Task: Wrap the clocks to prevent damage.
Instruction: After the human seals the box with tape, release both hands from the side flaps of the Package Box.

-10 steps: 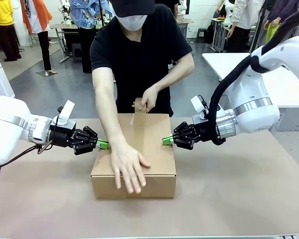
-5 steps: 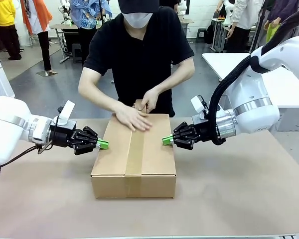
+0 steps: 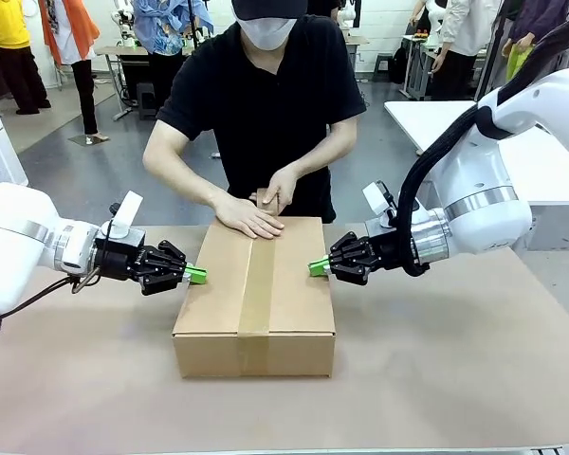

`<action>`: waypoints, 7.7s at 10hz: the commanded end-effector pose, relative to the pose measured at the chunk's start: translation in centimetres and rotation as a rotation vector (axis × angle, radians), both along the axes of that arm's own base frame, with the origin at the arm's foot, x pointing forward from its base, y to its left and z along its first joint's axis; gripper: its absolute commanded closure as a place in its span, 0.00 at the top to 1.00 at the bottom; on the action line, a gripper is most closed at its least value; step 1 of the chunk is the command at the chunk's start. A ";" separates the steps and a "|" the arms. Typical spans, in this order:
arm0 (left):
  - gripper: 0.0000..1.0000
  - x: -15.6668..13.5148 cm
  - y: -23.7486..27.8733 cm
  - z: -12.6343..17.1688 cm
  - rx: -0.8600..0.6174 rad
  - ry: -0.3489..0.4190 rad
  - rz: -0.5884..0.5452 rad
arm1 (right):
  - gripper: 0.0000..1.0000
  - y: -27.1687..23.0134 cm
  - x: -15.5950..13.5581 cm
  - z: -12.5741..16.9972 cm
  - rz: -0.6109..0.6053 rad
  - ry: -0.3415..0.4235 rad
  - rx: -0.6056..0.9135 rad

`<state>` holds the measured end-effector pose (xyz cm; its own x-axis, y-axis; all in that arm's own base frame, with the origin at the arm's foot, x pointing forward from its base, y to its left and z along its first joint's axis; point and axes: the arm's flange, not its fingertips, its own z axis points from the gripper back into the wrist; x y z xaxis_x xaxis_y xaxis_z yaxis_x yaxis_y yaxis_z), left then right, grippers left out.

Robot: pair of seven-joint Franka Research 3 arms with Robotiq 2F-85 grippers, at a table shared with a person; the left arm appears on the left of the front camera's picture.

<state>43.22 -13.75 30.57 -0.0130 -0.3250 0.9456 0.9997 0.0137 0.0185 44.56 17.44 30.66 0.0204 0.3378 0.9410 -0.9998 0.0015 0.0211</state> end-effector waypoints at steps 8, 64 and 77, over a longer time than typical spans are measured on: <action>0.00 0.0 0.0 -0.1 0.007 -0.001 0.002 | 0.01 0.1 -0.1 -0.3 -0.001 0.003 -0.006; 0.00 0.0 0.0 -0.1 0.007 -0.001 0.002 | 0.01 0.1 -0.1 -0.3 -0.001 0.003 -0.006; 0.00 -2.1 5.6 16.2 0.305 -0.003 0.102 | 0.01 -8.1 -5.6 17.8 -0.124 0.070 -0.315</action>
<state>41.89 -9.50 44.99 0.0099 -0.5558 0.8312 0.9923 0.1083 0.0606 40.15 10.61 47.33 0.0798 0.5702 0.8177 -0.9934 0.1136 0.0177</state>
